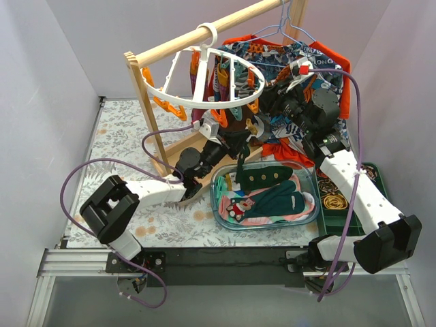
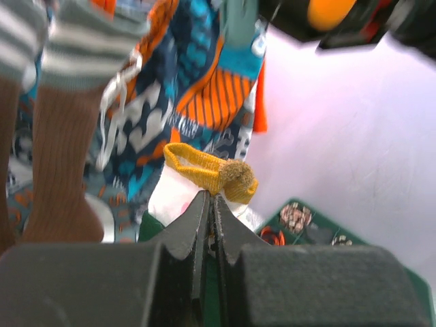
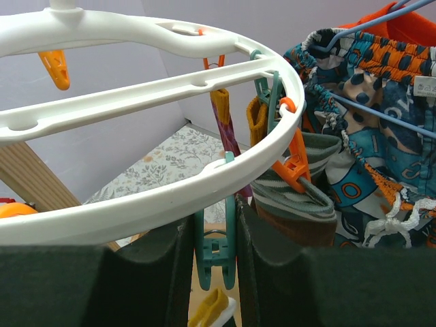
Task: Clip the socks to the hanger
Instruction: Pick up the sock from the bin, then clamp the sock onto the hanger.
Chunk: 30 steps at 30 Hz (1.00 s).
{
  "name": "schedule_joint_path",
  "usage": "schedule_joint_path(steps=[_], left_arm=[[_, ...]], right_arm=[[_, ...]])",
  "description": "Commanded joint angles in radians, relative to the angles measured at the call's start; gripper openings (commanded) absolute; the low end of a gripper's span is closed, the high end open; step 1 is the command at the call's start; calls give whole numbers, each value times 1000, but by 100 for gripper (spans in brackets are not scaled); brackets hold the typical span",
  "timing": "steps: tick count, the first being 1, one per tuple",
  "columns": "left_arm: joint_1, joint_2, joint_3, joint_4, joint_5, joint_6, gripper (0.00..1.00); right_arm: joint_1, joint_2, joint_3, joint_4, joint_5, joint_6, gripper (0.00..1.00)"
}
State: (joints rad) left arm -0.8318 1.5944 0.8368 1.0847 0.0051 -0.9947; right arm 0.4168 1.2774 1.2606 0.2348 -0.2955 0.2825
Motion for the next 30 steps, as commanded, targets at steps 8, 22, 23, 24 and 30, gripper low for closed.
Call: schedule_joint_path(steps=[8,22,23,24,30], left_arm=[[33,10,79,159,53,16,0],[40,52,137,150,64,1,0],[40,52,139,153,64,-2,0],[42,53,140,153,65,-4,0],[46,53,162,150,65,-5,0]], right_arm=[[7,26,33,-11,-28,47,1],[7,31,31,-11,-39,53,1],[7,31,33,-11,-39,55,1],[7,31,31,-11,-39,53,1],[7,37,31,-9,-48,57,1]])
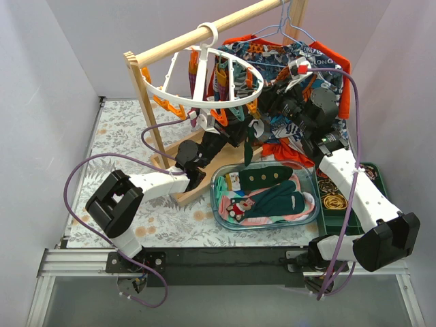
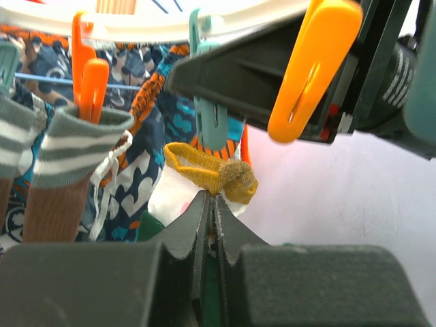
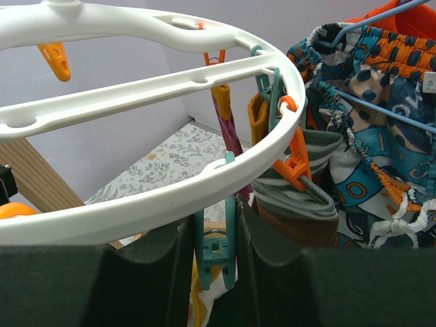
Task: Clip the socks to the hanger
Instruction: Clamp the sock onto the hanger.
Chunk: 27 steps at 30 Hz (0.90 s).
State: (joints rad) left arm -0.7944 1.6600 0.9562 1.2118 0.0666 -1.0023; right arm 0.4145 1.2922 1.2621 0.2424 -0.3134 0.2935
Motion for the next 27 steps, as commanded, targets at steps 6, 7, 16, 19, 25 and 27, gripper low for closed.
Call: schedule_joint_path(steps=[6,7,16,19,25,27], left_arm=[[12,-5,59,12,7,2,0],[15,-5,58,11,7,1,0],[17,0,46,-6,24,-2,0],[15,3,46,-6,30,-4,0],[15,1,53,-26,22,5,0],[15,1,50,-35,21,7,0]], right_arm=[[9,21,26,-18,-30,42,1],[9,21,29,-17,-30,42,1],[9,25,52,-17,-23,41,1],[9,28,56,-17,-24,41,1],[9,32,57,-17,-29,42,1],[9,30,59,-15,-27,41,1]])
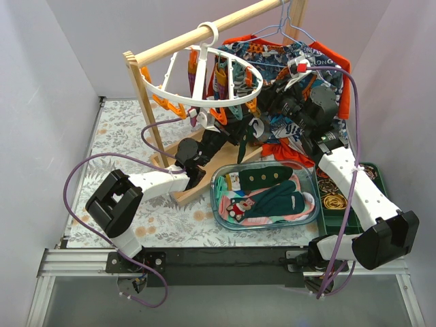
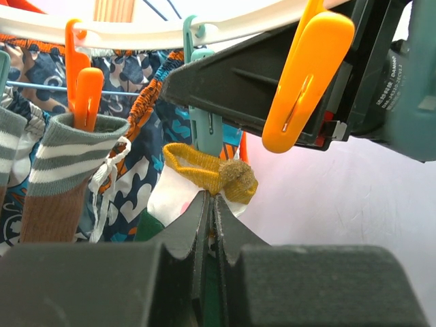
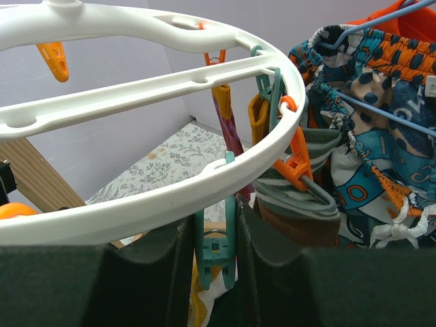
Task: Clip the socks to the hanger
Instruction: Clamp the sock onto the hanger.
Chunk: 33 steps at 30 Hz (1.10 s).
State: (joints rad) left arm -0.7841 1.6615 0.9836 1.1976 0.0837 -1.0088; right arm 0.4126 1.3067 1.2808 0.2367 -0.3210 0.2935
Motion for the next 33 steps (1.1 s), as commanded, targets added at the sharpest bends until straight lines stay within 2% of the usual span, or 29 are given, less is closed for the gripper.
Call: schedule_joint_path(steps=[1,5,33], left_arm=[[6,-2,20,-21,-5,13,0],[9,-5,15,-30,-45,7,0],[13,11,59,-21,-71,-34,0]], right_arm=[[11,16,40,-10,-21,42,1],[11,19,40,-8,-29,49,1],[11,17,12,3,-38,62,1]])
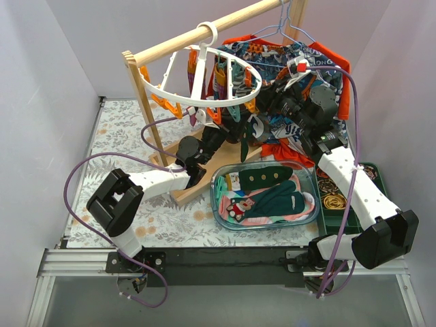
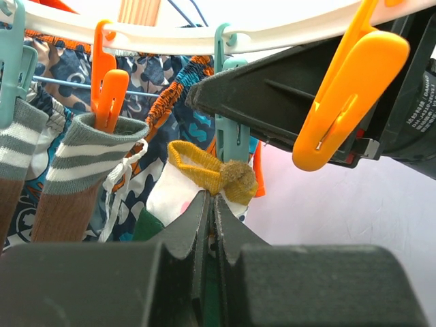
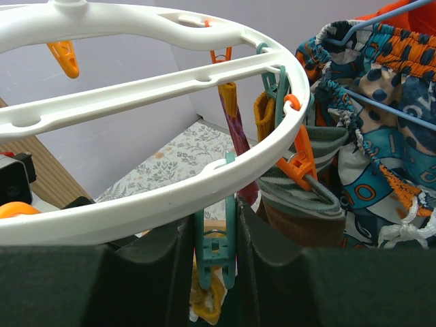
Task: Clip the socks to the hanger
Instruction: Clamp the sock onto the hanger.
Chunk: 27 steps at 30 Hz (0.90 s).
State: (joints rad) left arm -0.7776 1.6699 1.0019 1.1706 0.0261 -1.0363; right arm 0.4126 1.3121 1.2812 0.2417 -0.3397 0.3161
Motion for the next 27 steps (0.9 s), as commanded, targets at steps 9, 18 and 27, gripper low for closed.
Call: schedule_joint_path(steps=[9,18,27], left_arm=[[8,4,26,-22,-46,-1,0],[6,-12,40,-26,-43,-5,0],[6,-32,6,21,-28,-36,0]], right_arm=[[11,7,23,1,-10,38,1],[11,10,3,2,-9,35,1],[11,9,-2,2,22,8,1]])
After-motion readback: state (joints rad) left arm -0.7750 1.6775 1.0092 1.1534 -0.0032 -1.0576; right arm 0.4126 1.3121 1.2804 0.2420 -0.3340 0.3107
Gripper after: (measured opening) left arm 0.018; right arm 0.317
